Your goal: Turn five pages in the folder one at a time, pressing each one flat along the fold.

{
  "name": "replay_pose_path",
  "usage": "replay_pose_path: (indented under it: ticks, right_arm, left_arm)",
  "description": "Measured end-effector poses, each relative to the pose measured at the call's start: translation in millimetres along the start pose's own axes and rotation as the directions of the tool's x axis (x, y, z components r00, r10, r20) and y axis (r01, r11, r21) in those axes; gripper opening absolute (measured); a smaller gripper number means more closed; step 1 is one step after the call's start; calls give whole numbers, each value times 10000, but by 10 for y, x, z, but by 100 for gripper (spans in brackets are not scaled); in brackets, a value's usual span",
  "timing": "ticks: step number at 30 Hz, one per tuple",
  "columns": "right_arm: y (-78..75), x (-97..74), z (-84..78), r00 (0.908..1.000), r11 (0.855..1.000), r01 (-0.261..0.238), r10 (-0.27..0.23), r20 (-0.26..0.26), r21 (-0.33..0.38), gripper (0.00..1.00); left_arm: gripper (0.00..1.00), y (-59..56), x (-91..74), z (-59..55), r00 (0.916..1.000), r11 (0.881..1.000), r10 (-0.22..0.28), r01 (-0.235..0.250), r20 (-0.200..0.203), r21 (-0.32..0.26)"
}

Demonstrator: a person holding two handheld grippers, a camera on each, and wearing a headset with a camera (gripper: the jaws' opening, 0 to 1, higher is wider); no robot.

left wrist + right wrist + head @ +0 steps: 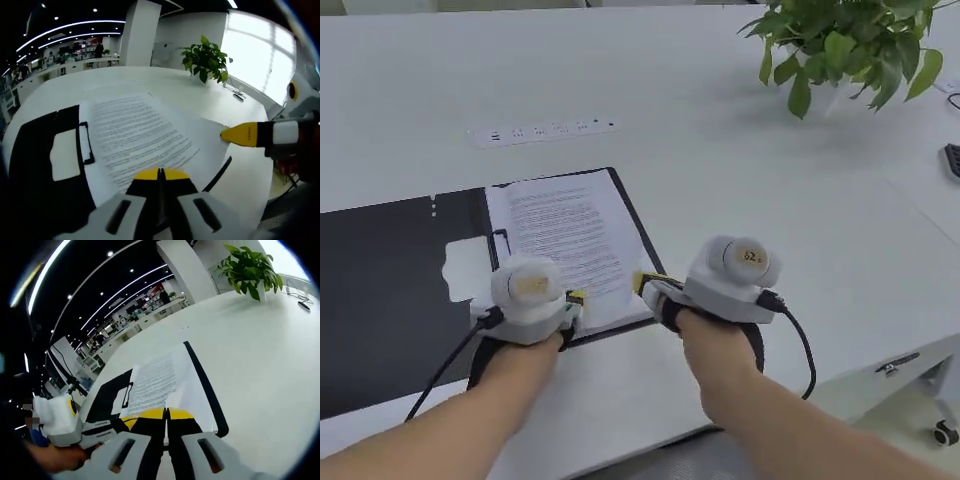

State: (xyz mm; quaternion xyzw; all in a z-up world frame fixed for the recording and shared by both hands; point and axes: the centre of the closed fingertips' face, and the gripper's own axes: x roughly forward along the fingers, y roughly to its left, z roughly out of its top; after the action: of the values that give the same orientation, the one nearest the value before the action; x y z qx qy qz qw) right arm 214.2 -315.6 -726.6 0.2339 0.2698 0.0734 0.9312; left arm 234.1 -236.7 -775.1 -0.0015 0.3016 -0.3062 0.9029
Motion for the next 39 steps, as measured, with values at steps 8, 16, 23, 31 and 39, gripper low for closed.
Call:
replay_pose_path:
  ticks: [8,16,23,31,39]
  right_arm:
    - [248,-102,116,9980,9989,-461,465,436,-99,0]
    - [532,-222,248,9901,9953,-967,963,1024,-19,0]
    - [827,-275,277,9824,9911,-1332,1324,1317,-31,0]
    - [1179,-273,296,9727,9825,-1814,1856,1390,-429,0]
    - [1486,-247,281,9643,9713,-2211,2312,1294,-878,0]
  left_arm:
    - [14,298,-563,-89,9999,9970,119,-123,58,770]
    - [22,675,-1143,31,9968,9970,474,-511,636,575]
    - [27,898,-1551,143,9865,9957,878,-910,1380,165]
    - [29,1037,-1845,194,9755,9929,1176,-1186,1860,-59]
    - [31,1084,-2094,287,9646,9909,1340,-1330,2270,-198]
